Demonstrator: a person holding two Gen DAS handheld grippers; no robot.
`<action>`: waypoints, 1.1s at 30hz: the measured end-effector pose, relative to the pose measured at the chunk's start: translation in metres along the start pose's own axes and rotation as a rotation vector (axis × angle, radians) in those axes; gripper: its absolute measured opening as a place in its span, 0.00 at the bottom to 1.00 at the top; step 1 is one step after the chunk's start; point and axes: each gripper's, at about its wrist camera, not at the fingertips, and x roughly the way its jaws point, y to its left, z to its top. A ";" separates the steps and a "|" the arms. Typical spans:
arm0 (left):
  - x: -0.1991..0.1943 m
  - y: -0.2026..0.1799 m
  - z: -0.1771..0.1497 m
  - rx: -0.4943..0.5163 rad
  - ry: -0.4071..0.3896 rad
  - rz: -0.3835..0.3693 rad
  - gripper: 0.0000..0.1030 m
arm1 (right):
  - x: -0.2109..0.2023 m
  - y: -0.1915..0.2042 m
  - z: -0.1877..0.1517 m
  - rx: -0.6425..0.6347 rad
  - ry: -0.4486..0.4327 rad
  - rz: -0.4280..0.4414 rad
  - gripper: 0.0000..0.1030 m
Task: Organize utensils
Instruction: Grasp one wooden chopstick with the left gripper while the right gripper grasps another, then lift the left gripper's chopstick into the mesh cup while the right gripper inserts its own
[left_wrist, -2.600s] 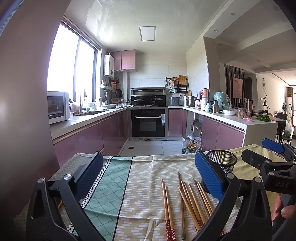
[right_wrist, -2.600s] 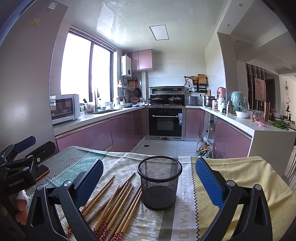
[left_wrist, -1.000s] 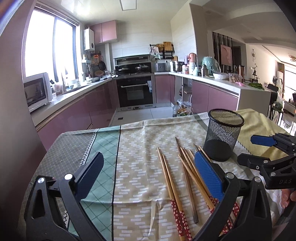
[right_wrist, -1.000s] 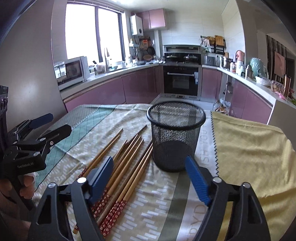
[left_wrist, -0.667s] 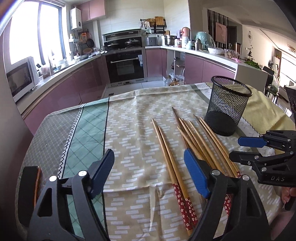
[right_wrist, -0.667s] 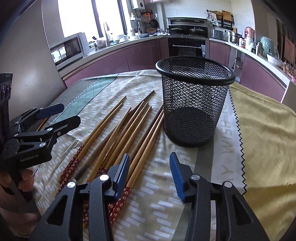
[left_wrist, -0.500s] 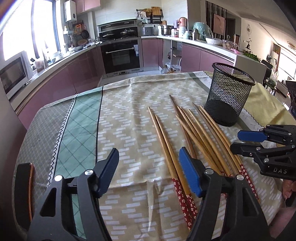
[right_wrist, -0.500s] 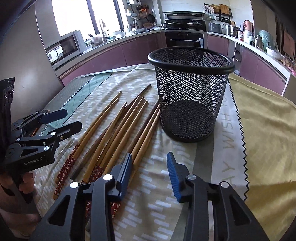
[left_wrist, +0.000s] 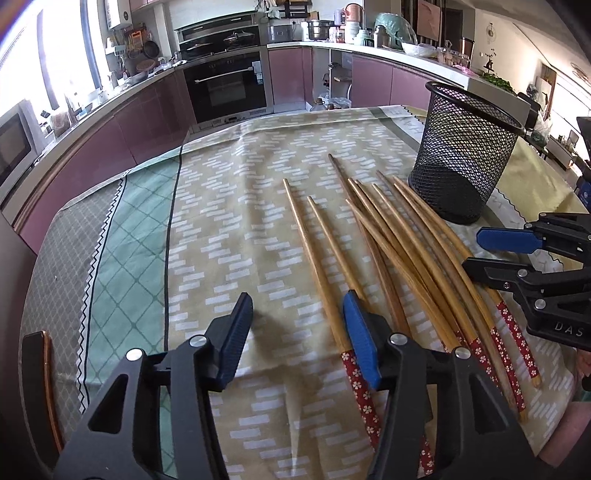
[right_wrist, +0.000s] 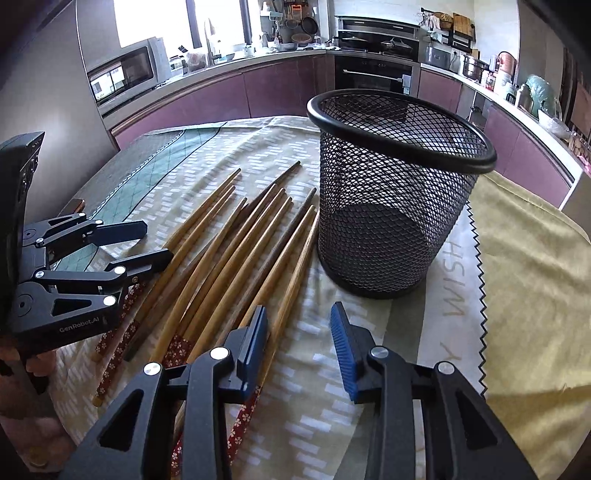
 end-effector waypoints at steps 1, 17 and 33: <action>0.001 0.001 0.003 -0.007 0.004 -0.010 0.41 | 0.001 0.000 0.001 0.001 -0.001 0.002 0.33; -0.008 0.015 0.007 -0.161 0.001 -0.113 0.07 | -0.016 -0.024 0.000 0.125 -0.052 0.173 0.06; -0.119 0.007 0.056 -0.141 -0.298 -0.393 0.07 | -0.115 -0.051 0.030 0.114 -0.368 0.276 0.05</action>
